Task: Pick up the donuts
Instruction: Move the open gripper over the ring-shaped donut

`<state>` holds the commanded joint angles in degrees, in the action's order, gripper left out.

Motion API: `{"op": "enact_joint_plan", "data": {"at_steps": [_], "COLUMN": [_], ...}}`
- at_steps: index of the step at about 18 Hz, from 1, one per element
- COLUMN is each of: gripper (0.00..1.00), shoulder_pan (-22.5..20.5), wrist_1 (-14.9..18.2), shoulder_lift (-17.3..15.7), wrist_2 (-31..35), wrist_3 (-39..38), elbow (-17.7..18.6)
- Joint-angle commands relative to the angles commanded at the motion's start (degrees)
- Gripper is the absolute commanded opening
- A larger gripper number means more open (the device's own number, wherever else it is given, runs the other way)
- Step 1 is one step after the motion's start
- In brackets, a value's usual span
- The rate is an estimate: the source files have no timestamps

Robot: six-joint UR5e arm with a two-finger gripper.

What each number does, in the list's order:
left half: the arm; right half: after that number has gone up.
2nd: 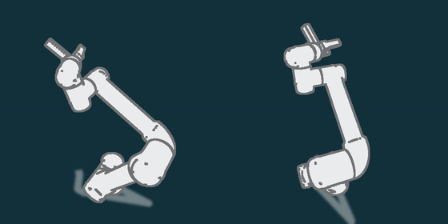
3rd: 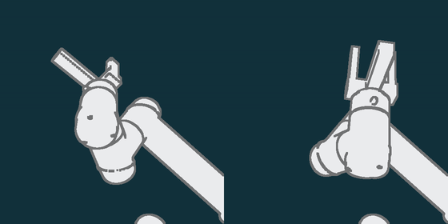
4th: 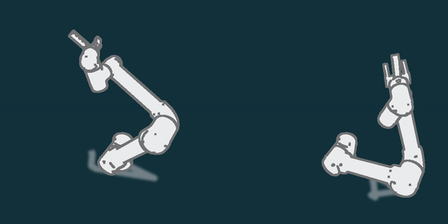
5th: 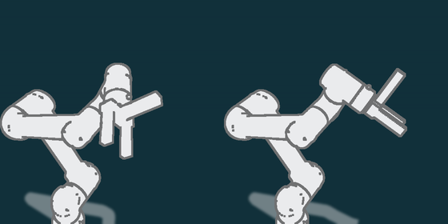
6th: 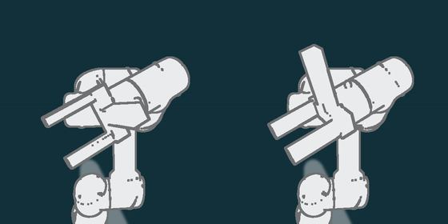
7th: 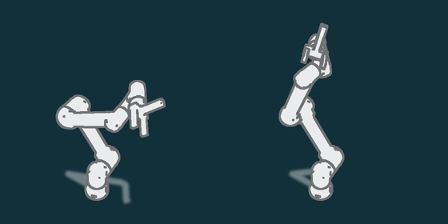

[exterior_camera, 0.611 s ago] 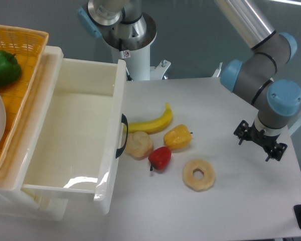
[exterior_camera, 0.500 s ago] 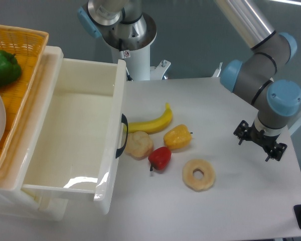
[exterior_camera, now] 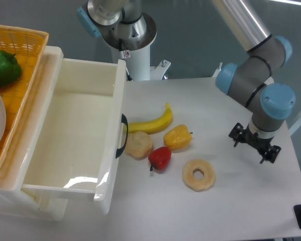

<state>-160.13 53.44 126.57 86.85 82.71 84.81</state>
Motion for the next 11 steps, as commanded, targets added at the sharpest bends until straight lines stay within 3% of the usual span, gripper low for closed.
{"op": "enact_joint_plan", "data": {"at_steps": [3,9,11], "gripper": [1.00,1.00,1.00], "shoulder_pan": [-0.97,2.45,2.81], "wrist_1": [0.26,-0.17,-0.26], "shoulder_lift": [-0.71,1.39,1.67], "wrist_2": [-2.30,-2.30,-2.30], "wrist_3": [-4.19,-28.62,-32.33], "elbow": [0.44,-0.26,-0.70]}}
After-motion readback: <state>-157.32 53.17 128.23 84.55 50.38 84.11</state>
